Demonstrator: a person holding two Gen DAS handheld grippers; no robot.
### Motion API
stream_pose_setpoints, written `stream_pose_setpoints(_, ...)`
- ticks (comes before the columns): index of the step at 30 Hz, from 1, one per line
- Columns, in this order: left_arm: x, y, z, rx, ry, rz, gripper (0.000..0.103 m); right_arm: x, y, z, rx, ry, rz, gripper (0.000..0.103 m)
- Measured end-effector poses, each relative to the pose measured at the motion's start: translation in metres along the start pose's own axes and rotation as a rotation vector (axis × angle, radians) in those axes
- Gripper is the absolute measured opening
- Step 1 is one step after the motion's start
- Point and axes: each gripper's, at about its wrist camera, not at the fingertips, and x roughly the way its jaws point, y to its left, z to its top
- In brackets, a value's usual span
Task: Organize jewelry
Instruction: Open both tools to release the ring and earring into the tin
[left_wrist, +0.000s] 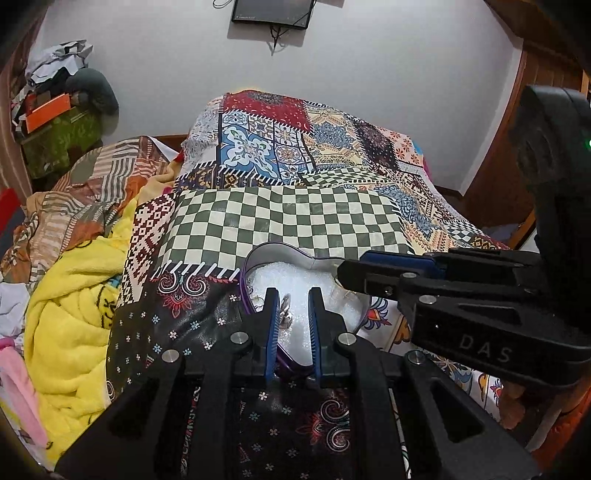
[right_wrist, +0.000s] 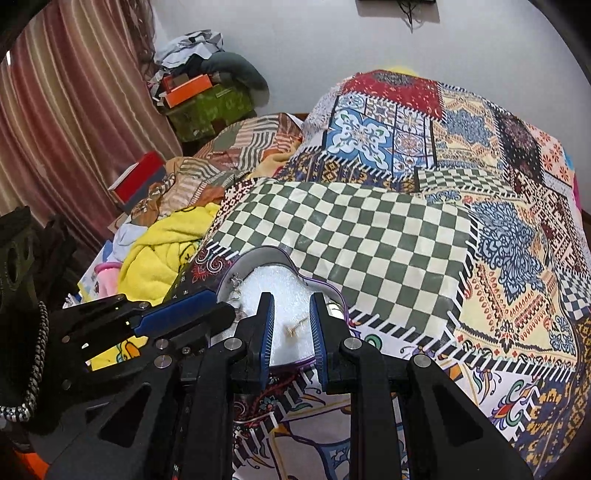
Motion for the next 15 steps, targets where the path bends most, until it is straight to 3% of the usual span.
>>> stream_pose_setpoints(3, 0.000, 0.001, 0.001, -0.008, 0.007, 0.003, 0.013, -0.005, -0.001, 0.000, 0.004, 0.005, -0.007, 0.018)
stream_pose_setpoints(7, -0.008, 0.001, 0.002, -0.017, -0.002, 0.007, 0.022, -0.021, 0.000, 0.001, 0.000, -0.025, -0.025, 0.028)
stream_pose_setpoints(15, -0.044, -0.011, 0.013, 0.002, -0.068, 0.016, 0.023, -0.063, -0.001, 0.001, 0.007, -0.105, -0.063, 0.029)
